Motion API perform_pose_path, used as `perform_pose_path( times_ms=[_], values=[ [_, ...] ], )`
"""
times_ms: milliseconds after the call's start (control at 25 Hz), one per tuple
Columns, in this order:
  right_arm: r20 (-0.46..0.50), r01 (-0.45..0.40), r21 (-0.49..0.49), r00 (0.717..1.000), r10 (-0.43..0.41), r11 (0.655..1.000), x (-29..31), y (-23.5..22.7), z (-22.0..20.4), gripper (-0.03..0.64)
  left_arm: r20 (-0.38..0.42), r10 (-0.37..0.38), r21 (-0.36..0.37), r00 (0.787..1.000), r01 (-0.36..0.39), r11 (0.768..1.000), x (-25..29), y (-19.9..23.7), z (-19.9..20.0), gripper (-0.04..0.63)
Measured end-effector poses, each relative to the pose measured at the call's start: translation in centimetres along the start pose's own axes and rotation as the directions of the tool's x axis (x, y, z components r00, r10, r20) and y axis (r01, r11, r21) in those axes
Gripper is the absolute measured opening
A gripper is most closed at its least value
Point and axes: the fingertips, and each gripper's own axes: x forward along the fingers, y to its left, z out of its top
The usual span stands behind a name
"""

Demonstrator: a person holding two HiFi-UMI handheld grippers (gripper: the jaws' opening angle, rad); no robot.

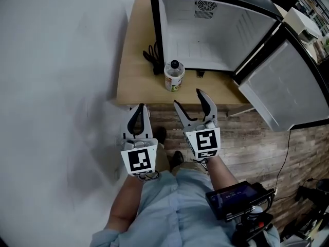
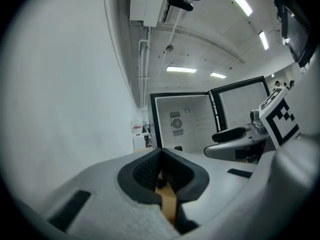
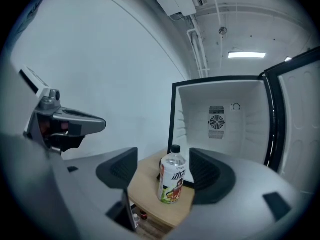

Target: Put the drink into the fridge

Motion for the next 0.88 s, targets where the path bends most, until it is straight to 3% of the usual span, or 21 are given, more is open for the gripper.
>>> perform_pose_path(
  times_ms=[200,480,880],
  values=[
    [-0.031,0.03,0.027,0.999,-0.03,0.999,4.3,-0.5,-2.8,0.343,-0.028,-0.046,-0.02,0.999,0.046,0.999,4.3,1.2,-2.9,0.009],
    [-0.14,0.082,0.064,0.988,-0.073,0.995,9.5,-0.6,-9.3,0.432,-0.113,-0.111,-0.041,0.987,0.107,0.993,8.4,2.3,-8.5,0.009],
    [-0.18,0.126,0.098,0.978,-0.107,0.987,16.0,-2.1,-14.7,0.495,-0.163,-0.173,-0.057,0.971,0.166,0.985,13.1,2.9,-13.9,0.009]
  ],
)
